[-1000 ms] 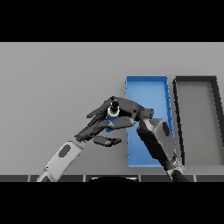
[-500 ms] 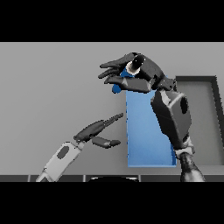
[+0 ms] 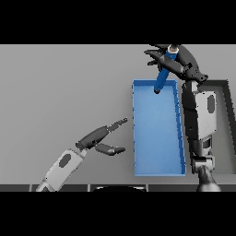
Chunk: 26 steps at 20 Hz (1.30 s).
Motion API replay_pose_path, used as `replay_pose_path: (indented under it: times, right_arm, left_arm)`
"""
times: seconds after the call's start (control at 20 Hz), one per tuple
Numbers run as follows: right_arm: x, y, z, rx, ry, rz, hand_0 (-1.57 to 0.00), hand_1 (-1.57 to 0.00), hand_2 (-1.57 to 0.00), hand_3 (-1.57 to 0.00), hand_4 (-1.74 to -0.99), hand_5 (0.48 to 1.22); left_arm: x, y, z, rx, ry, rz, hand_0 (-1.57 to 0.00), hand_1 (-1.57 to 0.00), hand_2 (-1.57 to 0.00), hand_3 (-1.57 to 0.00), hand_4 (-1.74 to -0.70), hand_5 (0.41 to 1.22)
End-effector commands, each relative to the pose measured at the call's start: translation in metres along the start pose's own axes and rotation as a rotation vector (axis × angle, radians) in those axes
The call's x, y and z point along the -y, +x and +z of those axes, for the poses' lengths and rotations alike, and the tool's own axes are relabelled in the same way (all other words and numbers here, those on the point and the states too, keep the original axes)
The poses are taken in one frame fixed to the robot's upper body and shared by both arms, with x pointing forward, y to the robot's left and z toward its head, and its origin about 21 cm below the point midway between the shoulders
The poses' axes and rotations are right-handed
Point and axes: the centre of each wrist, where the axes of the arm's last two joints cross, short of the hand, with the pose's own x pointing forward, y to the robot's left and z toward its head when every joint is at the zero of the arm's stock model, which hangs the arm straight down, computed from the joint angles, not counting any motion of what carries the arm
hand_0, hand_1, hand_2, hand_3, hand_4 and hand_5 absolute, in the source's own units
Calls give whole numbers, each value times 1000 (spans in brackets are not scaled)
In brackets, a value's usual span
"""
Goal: Pick up the blue pipe and place it into the blue bin.
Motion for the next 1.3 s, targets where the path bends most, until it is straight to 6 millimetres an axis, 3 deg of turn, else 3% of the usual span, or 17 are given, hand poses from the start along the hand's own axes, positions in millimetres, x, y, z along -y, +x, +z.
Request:
replay_pose_path:
  times: [0.0,0.35,0.45,0.5,0.65,0.75,0.8,0.85,0.95,1.0,1.1,1.25]
  right_arm:
    - [4,-12,4,-31,-16,-7,-1571,-1571,-1571,-1571,-1499,1221]
    - [24,-93,43,-346,-243,-57,-1571,-1571,-1571,-1571,-1499,1221]
    - [24,-108,51,-426,-253,-44,-1571,-1571,-1571,-1080,-1586,1221]
    - [24,-118,60,-463,-248,-30,-1571,-1571,-1571,-1178,-1569,1221]
    - [14,-140,70,-570,-242,-1,-1571,-1571,-1571,-693,-1653,1205]
    - [12,-152,74,-662,-264,-2,-1571,-1571,-1571,-1009,-1583,1199]
    - [11,-161,75,-716,-286,-44,-1465,-1382,-1333,-807,-1534,1190]
    - [10,-164,77,-755,-281,-76,-1172,-1106,-1066,-646,-1477,1178]
    - [11,-163,74,-808,-286,-115,-749,-707,-682,-413,-1344,1172]
    - [9,-159,71,-825,-275,-115,-599,-566,-545,-330,-1302,1182]
    - [2,-154,74,-799,-191,-21,-383,-362,-349,-211,-1234,1091]
    - [-2,-148,76,-823,-132,128,-196,-185,-178,-107,-1199,967]
  left_arm:
    - [0,-1,4,14,4,7,1,1,1,1,-828,462]
    - [1,-2,5,2,-11,-2,1,1,1,1,-829,470]
    - [4,3,2,-2,-7,0,1,1,1,1,-826,470]
    - [4,3,1,3,-5,3,1,1,1,1,-827,471]
    - [3,5,-2,-4,-1,1,1,1,1,1,-826,475]
    - [5,3,3,-2,-5,3,1,1,1,1,-827,474]
    - [5,3,1,-8,-1,3,1,1,1,1,-829,474]
    - [6,4,0,-11,-3,2,1,1,1,1,-830,476]
    - [7,6,-3,-2,1,1,1,1,1,1,-828,476]
    - [6,4,-3,-16,2,-2,1,1,1,1,-828,476]
    - [4,5,-2,-2,6,-3,1,1,1,1,-827,477]
    - [10,0,1,1,-5,1,1,1,1,1,-830,475]
